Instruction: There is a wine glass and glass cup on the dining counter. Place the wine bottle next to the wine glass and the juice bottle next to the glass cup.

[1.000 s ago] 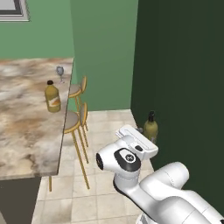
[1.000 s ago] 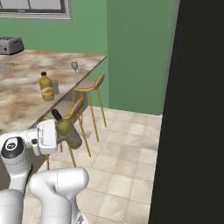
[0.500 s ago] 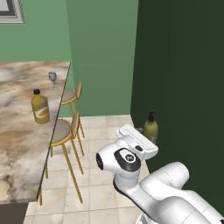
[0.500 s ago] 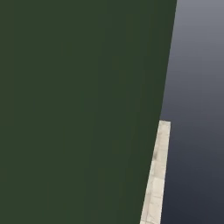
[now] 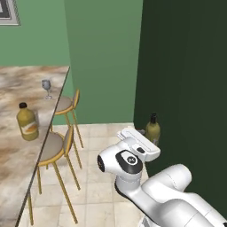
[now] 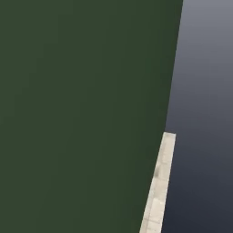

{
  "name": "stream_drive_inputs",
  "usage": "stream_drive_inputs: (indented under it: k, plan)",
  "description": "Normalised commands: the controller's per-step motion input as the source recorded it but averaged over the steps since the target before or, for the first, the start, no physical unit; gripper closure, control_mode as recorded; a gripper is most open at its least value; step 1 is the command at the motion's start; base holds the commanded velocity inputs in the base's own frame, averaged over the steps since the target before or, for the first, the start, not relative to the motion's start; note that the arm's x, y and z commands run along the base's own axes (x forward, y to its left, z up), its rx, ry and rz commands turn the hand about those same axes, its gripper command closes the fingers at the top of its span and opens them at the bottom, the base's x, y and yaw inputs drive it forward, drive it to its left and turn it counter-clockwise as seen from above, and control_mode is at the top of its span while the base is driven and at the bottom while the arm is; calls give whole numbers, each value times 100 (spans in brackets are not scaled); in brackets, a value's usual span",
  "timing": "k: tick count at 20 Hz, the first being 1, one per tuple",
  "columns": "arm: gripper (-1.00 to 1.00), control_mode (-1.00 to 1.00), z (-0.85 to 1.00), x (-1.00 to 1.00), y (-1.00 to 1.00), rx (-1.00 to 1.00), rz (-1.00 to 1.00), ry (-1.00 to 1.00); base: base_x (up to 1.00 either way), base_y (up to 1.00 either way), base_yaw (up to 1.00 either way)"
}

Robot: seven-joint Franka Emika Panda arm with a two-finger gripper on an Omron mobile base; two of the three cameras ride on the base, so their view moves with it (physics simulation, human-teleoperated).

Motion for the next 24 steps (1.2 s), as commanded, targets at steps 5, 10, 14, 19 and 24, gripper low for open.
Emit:
stream_drive_inputs:
  k: [5,10,14,19,24]
  plan:
    - [100,100,0,0,0,0,0,0,62,-40,7]
    - [100,100,0,0,0,0,0,0,63,-39,8]
    - [100,100,0,0,0,0,0,0,62,-37,10]
    - [100,100,0,0,0,0,0,0,58,-34,12]
    - [100,100,0,0,0,0,0,0,55,-32,18]
